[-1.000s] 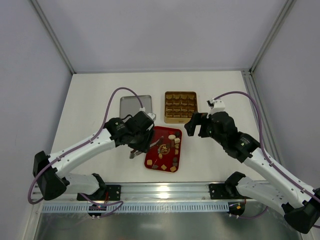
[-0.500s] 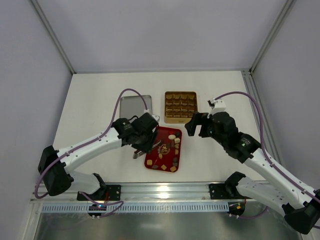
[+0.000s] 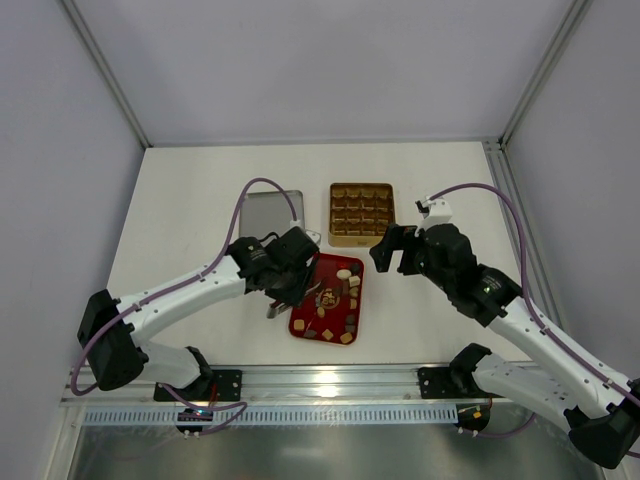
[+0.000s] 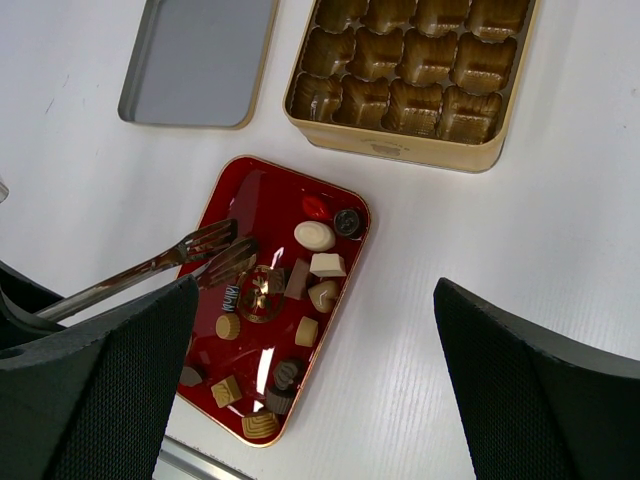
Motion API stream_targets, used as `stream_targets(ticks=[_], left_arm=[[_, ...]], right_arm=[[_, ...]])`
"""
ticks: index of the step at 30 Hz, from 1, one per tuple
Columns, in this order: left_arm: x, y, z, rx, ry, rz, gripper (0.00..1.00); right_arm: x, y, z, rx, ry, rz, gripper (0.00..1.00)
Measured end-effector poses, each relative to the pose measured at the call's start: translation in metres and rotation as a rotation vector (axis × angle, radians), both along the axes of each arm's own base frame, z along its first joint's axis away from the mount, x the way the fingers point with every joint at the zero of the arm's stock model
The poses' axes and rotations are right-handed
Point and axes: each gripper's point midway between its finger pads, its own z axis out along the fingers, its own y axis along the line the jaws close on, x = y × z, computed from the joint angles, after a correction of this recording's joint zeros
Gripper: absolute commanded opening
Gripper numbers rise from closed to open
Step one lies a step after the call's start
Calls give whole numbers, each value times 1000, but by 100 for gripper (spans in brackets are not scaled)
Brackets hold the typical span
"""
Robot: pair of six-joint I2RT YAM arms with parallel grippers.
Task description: Pack the chocolate
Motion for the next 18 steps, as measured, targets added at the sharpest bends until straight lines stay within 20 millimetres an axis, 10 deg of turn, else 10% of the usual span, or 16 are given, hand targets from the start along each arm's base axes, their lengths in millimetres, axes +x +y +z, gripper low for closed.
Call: stream_targets(ticks=[18], left_arm=[[-2,-1,-3,18,-5,-8,34]], right_arm=[[-2,-1,4,11,-14,0,100]])
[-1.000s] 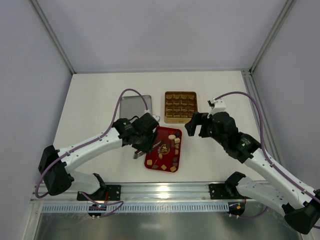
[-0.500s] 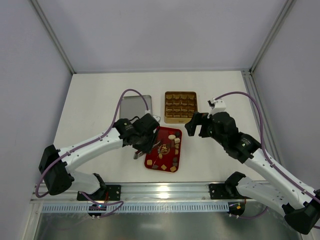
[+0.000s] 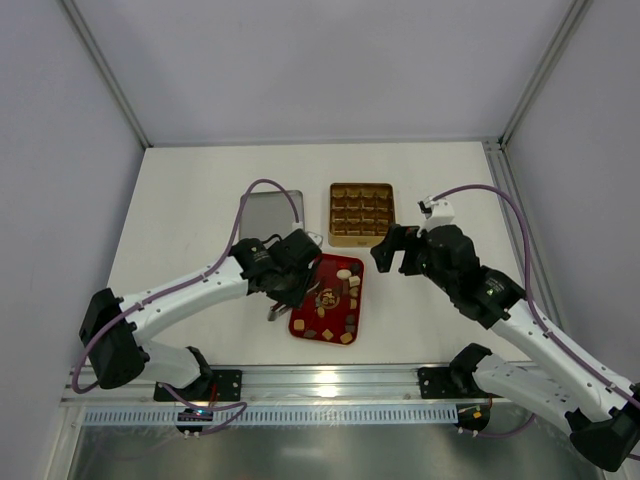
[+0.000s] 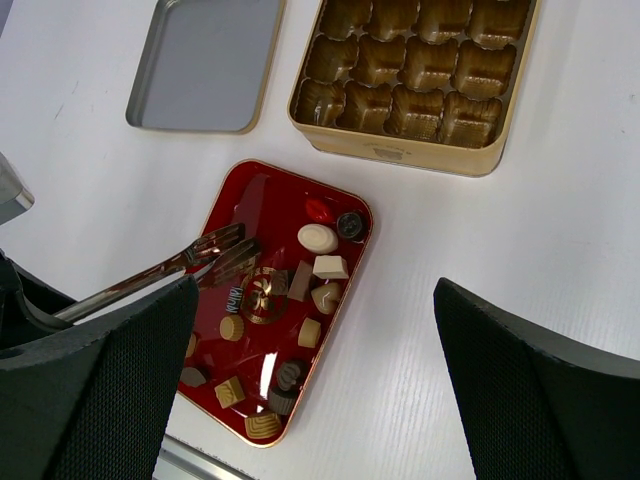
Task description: Pack the chocolate
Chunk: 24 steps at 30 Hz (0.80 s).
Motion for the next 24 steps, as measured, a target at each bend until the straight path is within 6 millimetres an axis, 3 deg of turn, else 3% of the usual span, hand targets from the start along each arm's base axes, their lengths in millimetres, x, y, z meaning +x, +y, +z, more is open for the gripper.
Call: stream_targets(ticks=[10,24], left_arm=[[0,3,0,17,-7,4,30],[6,-2,16,-3,-32,2,29]], right_arm=[[-1,0,-2,-2,3,0,100],[-1,0,-2,-2,3,0,100]])
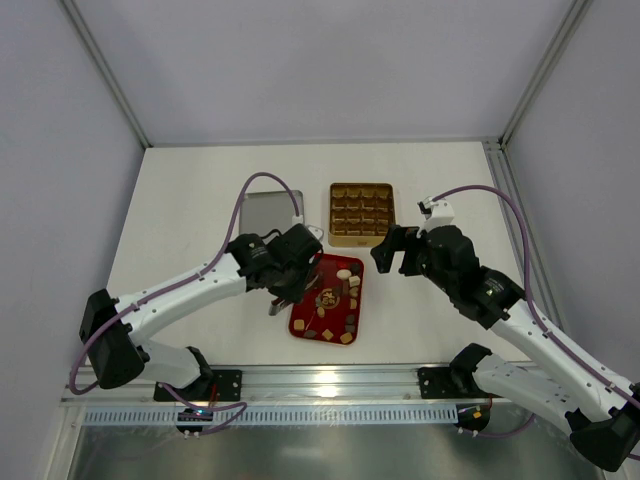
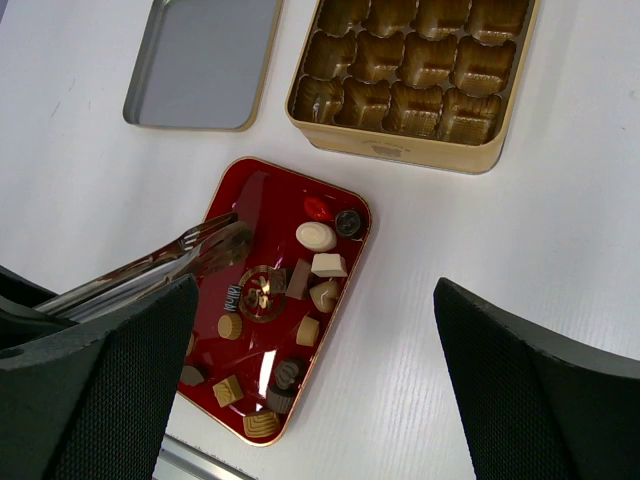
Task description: Pack the chocolate
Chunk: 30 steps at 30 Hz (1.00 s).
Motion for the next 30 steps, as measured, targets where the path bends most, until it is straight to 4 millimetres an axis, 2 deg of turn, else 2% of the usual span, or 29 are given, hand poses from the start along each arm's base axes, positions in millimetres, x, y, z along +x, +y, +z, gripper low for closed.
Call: stream_targets(ticks=[11,17,23,30], left_arm=[[7,-9,17,-35,-26,-4,30],[23,-27,34,-55,-54,-11,30],[62,-50,50,-64,-100,5,30],[127,-67,58,-81,-151,65,30]], right_arm=[[0,0,0,0,0,0,100],[0,0,0,0,0,0,100],[0,-1,0,-2,-1,-3,100],[1,-2,0,-9,-5,-3,100]])
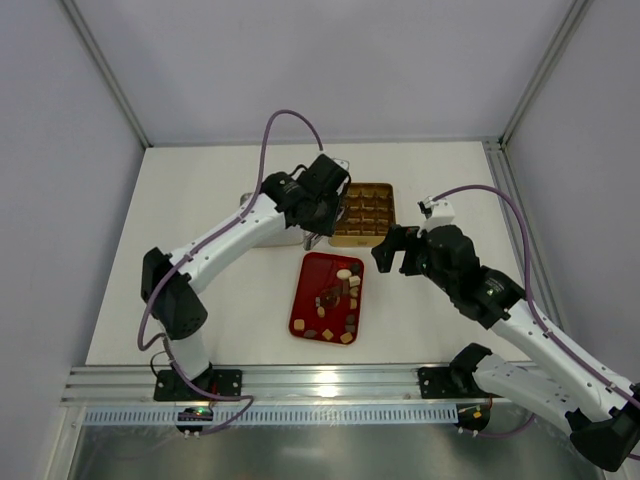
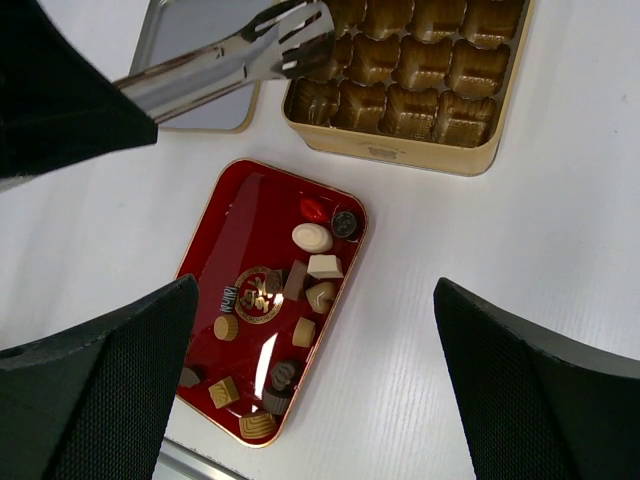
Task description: Pack the chocolate
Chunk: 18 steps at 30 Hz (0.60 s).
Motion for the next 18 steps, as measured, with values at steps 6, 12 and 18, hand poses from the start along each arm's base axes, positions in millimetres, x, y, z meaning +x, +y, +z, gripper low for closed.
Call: stream_targets(ticks=[6,12,18], left_arm=[[53,-5,-3,-8,-27,55,30],[86,1,-12,-3,-36,91,30],[104,3,-21,5,-41,94,31]], right_arm=[[0,-1,3,-5,-4,3,100],[-2,-2,3,-13,-1,5,100],[-4,-4,4,-14,-2,6,100]])
